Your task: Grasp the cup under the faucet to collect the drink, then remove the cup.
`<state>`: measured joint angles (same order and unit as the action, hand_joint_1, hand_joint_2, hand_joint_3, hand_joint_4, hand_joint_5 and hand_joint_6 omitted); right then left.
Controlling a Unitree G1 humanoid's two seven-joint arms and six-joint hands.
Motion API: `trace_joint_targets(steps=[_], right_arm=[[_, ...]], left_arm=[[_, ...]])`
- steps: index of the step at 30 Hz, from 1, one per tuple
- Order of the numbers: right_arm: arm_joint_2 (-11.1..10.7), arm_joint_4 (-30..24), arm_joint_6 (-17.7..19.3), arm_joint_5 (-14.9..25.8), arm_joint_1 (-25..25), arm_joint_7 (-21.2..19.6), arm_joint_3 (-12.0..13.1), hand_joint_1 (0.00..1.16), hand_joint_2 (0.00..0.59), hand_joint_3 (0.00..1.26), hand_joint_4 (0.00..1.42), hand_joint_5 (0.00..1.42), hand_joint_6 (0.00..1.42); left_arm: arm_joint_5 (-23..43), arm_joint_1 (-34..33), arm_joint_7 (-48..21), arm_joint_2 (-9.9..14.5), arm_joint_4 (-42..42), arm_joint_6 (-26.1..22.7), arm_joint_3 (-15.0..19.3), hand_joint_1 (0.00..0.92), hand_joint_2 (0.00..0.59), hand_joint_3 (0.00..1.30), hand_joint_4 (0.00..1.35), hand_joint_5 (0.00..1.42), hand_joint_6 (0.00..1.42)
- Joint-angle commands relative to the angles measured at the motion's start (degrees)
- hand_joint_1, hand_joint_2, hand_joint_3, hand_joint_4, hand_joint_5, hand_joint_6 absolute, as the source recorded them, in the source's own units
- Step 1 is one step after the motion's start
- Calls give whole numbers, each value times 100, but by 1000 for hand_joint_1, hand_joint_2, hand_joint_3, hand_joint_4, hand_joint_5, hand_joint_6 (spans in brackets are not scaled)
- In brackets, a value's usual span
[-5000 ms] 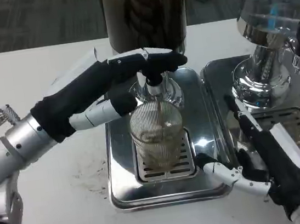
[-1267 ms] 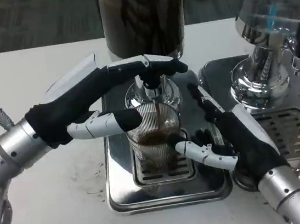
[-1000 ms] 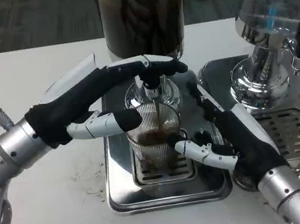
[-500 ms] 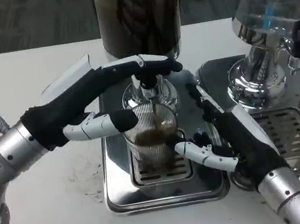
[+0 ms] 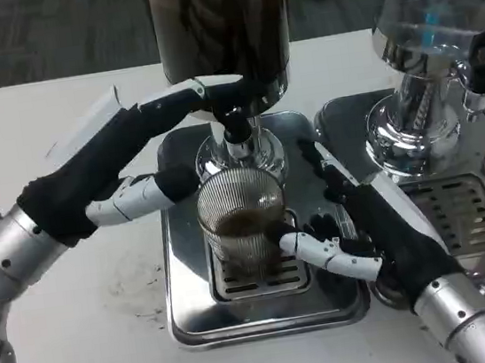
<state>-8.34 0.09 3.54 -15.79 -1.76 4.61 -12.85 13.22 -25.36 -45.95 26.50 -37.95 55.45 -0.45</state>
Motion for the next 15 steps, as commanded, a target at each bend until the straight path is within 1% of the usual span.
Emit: trace_joint_targets(steps=[1, 3, 10, 15], right_arm=[[33, 69, 114, 69, 16, 39, -36, 548, 214, 0, 0, 0, 62], [42, 68, 114, 67, 6, 34, -41, 548, 214, 0, 0, 0, 63], [58, 65, 114, 59, -27, 32, -58, 548, 219, 0, 0, 0, 64], [58, 70, 124, 61, -33, 32, -67, 547, 220, 0, 0, 0, 65]], left_arm=[[155, 20, -5, -78, -134, -78, 157, 0, 103, 276, 186, 217, 255], [222, -3, -42, -115, -174, -175, 205, 0, 103, 274, 183, 216, 255], [602, -72, -269, -256, -230, -769, 402, 0, 103, 261, 172, 211, 266], [701, -48, -330, -300, -206, -958, 567, 0, 104, 260, 171, 205, 268]])
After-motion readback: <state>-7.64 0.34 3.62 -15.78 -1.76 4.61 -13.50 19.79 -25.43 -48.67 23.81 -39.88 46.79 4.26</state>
